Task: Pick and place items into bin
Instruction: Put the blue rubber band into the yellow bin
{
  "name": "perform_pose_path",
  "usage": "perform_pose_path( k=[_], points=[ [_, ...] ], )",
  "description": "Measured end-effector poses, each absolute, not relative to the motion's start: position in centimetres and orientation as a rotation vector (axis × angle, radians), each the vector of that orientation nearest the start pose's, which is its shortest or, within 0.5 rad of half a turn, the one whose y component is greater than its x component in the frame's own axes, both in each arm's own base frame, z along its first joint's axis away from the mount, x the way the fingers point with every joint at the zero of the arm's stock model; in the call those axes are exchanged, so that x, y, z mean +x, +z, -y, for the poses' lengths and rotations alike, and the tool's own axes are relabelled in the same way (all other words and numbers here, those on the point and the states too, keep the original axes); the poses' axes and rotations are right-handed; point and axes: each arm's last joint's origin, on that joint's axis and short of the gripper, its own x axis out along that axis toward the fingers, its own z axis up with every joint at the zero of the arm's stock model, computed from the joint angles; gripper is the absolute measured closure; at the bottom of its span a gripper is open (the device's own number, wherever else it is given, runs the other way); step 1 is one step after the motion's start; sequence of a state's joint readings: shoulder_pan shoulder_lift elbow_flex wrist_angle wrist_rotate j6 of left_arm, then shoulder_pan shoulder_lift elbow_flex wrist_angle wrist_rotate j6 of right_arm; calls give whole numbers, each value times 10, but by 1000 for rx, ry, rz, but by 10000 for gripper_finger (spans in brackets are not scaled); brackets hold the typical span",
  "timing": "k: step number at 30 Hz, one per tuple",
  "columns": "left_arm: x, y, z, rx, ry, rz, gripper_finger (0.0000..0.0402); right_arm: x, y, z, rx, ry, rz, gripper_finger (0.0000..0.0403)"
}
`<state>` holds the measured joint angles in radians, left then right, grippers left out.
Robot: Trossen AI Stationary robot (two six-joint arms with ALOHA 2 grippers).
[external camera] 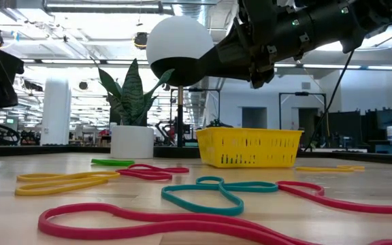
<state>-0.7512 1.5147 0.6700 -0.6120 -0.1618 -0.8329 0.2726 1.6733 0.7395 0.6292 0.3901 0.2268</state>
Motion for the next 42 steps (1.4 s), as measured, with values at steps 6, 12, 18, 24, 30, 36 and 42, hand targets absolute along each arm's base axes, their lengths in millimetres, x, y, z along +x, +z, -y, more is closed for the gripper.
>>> perform_pose_path(
  k=[6, 12, 18, 24, 30, 36, 42],
  points=[
    [203, 171, 156, 39, 190, -1150, 401, 316, 197, -82, 51, -116, -217, 294],
    [250, 233, 152, 253, 222, -889, 401, 288, 233, -92, 19, -57, -219, 294],
    [297, 278, 116, 316, 236, -738, 401, 243, 257, -103, 100, 5, -336, 294],
    [339, 280, 68, 328, 138, -629, 401, 207, 252, -114, 240, -30, -509, 294],
    [376, 235, 31, 349, 122, -696, 401, 191, 223, -127, 246, -168, -558, 294],
    [392, 191, 13, 309, 149, -813, 401, 189, 207, -136, 232, -216, -607, 294],
    [396, 178, 11, 281, 103, -834, 401, 193, 199, -137, 212, -234, -630, 294]
  ],
)
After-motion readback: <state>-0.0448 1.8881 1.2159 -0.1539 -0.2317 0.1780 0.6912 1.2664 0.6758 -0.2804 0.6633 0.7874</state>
